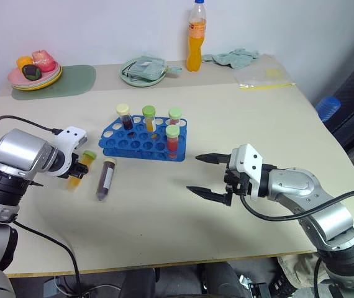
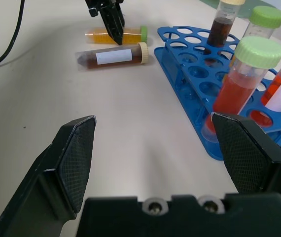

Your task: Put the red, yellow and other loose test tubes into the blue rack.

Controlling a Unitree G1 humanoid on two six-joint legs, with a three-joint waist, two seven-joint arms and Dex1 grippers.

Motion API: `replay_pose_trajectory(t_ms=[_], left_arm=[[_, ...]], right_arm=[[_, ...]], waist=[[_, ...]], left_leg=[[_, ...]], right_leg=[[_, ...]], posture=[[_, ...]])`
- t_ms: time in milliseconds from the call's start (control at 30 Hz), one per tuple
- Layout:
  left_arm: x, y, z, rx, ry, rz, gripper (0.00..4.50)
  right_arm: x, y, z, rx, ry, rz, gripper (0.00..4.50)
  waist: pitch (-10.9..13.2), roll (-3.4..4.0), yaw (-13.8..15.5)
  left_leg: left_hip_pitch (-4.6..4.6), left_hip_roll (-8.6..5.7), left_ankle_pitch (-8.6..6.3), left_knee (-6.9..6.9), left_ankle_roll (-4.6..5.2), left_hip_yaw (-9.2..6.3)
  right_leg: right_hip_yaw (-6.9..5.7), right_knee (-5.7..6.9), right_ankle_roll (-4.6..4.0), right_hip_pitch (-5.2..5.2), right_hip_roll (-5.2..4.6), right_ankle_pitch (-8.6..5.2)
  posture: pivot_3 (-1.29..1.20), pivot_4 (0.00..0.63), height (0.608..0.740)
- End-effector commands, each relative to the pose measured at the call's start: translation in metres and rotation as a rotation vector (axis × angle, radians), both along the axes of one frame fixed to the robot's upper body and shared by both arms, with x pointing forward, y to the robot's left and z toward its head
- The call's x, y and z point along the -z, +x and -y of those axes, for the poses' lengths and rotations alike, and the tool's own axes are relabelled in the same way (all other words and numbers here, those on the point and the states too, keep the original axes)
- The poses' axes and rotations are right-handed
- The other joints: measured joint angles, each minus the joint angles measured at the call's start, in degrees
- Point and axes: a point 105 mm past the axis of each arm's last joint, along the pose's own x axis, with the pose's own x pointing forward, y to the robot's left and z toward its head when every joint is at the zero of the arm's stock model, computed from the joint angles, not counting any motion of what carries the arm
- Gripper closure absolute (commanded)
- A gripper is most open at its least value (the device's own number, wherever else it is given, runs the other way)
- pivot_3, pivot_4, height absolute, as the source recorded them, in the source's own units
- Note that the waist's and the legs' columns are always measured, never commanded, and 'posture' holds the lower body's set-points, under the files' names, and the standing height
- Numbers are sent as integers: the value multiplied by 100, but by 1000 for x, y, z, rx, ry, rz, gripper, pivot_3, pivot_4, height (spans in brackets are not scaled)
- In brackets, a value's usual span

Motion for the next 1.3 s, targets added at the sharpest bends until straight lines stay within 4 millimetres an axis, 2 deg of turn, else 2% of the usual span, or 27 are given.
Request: replay_pose_trajectory(t_ms=[33,67,133,200,267,300,333,433,533,633,733,833,1133,1300], left_arm=[[-18,3,-22,-66,21,84,3718],[-27,9,-24,-40,21,159,3718],[-57,26,-24,-3,9,418,3718],[-80,32,-21,9,-10,600,3718],[-119,30,6,167,-13,933,3718],[-134,20,23,247,-48,1083,3718],[-137,10,37,301,-123,1146,3718],[-132,-13,77,412,-397,1220,3718],[-124,-15,100,401,-430,1293,3718],[-109,-16,123,400,-430,1354,3718],[-94,-12,130,325,-382,1400,3718],[-80,-6,137,253,-429,1381,3718],[-58,0,167,355,-481,1326,3718],[-49,6,171,365,-469,1283,3718]], right_arm=[[-11,-4,-4,-20,11,47,332],[-10,-4,-3,-17,11,46,332],[-9,-3,0,-3,9,38,332],[-7,-2,2,8,9,33,332],[-2,5,7,67,35,14,332],[1,9,10,101,42,9,332],[4,12,12,124,44,11,332],[8,20,14,180,66,32,332],[8,23,10,194,86,45,332],[7,18,0,159,110,39,332],[7,16,-3,158,117,40,332],[7,17,-3,168,120,42,332],[7,13,-6,183,138,33,332],[5,14,-6,185,142,37,332]], waist=[[0,0,-5],[0,0,-14],[0,0,-7],[0,-5,16],[-1,-7,45],[-4,-10,80],[-5,-10,128],[-6,-9,170],[-6,-10,176],[-7,-8,169],[-7,-8,151],[-7,-8,159],[-8,-8,159],[-8,-8,155]], left_leg=[[0,0,0,0,0,0],[0,0,0,0,0,0],[0,2,0,-2,0,0],[-4,5,1,1,-1,-3],[-6,4,1,4,-2,-3],[-6,5,1,2,-2,-4],[-8,14,1,1,-3,-5],[-8,8,3,3,-6,1],[-7,-7,1,8,-3,9],[7,-7,1,8,-2,5],[14,-6,-1,6,0,5],[15,-5,-1,7,0,2],[15,-7,-1,8,1,0],[15,-7,-1,7,1,0]], right_leg=[[0,0,0,0,0,0],[0,0,0,0,0,0],[1,2,0,-6,0,0],[1,5,-1,-10,-1,0],[1,2,-1,-7,-8,0],[3,-4,-1,-6,-15,1],[3,-13,0,-5,-22,1],[4,-24,3,0,-35,3],[-1,-19,3,6,-27,3],[-1,-18,3,22,-15,4],[0,-24,3,30,-13,4],[-2,-23,3,31,-9,4],[-4,-24,3,33,-9,4],[-5,-24,3,34,-9,3]], posture=[[0,150,740],[0,150,740],[0,150,740],[0,150,740],[0,150,740],[0,150,740],[0,150,740],[0,150,740],[0,150,740],[0,150,740],[0,150,740],[0,150,740],[0,150,740],[0,150,740]])
